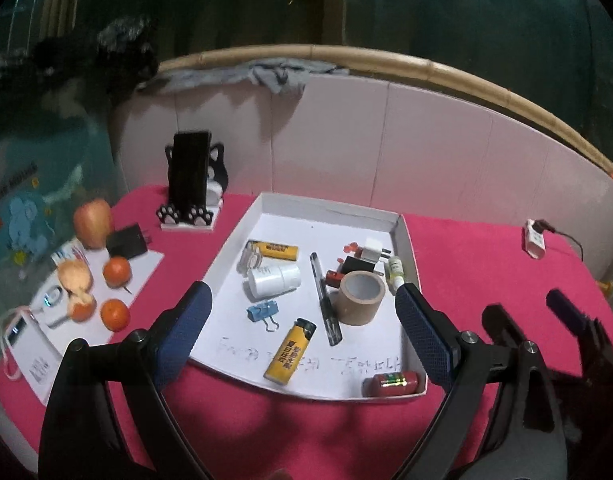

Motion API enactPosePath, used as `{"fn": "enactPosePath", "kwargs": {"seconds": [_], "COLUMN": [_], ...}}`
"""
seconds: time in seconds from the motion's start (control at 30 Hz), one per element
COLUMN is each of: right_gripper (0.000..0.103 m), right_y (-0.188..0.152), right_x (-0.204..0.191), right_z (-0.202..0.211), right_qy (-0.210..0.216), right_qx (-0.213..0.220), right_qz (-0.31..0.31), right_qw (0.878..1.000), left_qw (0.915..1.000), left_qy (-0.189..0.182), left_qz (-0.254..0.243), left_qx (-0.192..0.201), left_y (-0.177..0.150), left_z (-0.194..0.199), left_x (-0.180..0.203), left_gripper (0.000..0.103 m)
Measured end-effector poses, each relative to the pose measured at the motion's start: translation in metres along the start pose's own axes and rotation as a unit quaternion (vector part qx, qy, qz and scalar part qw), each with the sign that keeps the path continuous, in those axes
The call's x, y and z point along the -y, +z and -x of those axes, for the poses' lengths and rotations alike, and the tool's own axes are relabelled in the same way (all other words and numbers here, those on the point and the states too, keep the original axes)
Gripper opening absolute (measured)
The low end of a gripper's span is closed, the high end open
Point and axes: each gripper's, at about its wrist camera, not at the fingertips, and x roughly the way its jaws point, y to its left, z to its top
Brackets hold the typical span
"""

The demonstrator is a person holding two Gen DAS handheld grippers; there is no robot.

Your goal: Organize rigid objects

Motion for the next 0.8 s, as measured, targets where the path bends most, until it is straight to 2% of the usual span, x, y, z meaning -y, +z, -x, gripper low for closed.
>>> {"fn": "enactPosePath", "kwargs": {"seconds": [0.17,0.3,0.37,0.43,0.53,0.8], "right_gripper": [0.103,0.103,0.103,0.103,0.103,0.103], "right_y": [0.002,0.001,0.001,0.0,0.0,-0.002], "right_x": [0.007,0.013,0.017,0.021,0.028,0.039], "right_z": [0.014,0.027,0.034,0.039,0.048,0.07], "right_qy": [0.007,0.008,0.005,0.003,0.004,-0.003], "right_qx": [0.013,0.023,0.029,0.033,0.041,0.058], "right_qz": [-0.012,-0.018,-0.022,-0.028,-0.039,-0.053], "right_qw": [1.0,1.0,0.999,0.999,0.998,0.997], "left_qw": [0.9994,0.9989,0.9992,0.9991,0.9982,0.9987], "left_qy": [-0.02,-0.02,-0.008,0.015,0.011,0.025], "left_qz": [-0.024,-0.034,-0.033,-0.038,-0.05,-0.043], "left_qx": [0.017,0.027,0.021,-0.005,-0.032,-0.013], "left_y": [-0.002,-0.003,-0.003,-0.006,-0.01,-0.02], "left_z": [0.021,0.035,0.038,0.036,0.031,0.042], "left_x": [0.009,0.015,0.015,0.017,0.02,0.021], "left_gripper": [0.094,0.094,0.094,0.094,0.094,0.094]}}
